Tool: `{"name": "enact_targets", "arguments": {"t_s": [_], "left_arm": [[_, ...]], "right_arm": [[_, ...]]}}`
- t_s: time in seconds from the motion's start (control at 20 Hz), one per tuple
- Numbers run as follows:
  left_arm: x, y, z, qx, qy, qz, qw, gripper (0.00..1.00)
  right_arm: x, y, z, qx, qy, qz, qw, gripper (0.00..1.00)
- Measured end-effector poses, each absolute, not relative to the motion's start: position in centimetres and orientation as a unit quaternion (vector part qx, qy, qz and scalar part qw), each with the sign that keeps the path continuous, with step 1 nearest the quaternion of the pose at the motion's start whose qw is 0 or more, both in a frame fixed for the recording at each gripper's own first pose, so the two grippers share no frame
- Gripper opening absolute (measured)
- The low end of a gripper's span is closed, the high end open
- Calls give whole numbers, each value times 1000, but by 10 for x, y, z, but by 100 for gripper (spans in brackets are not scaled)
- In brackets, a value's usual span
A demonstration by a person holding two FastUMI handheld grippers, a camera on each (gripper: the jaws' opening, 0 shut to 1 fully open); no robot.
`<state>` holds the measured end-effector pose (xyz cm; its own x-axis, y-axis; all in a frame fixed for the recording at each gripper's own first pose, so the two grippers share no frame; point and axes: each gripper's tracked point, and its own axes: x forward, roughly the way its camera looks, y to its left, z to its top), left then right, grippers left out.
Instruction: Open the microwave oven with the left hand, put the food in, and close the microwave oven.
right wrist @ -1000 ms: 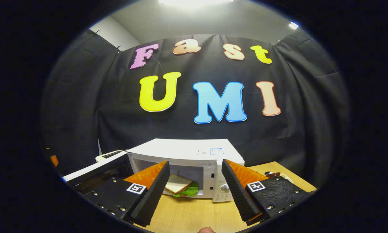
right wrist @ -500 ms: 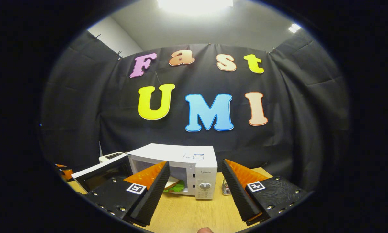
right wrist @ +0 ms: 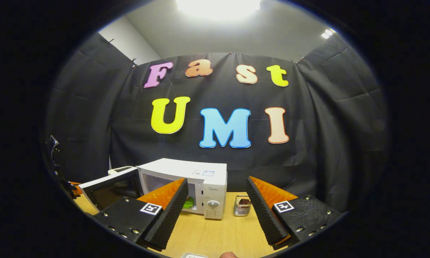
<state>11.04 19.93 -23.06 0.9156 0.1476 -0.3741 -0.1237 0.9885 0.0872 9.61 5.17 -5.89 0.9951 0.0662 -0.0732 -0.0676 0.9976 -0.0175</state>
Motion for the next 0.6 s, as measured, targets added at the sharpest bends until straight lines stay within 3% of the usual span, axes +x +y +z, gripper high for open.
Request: {"name": "enact_targets", "arguments": {"t_s": [0.6], "left_arm": [[126, 117, -227, 60, 196, 48, 978, 7]], "right_arm": [[56, -11, -56, -4, 41, 41, 998, 97]]}}
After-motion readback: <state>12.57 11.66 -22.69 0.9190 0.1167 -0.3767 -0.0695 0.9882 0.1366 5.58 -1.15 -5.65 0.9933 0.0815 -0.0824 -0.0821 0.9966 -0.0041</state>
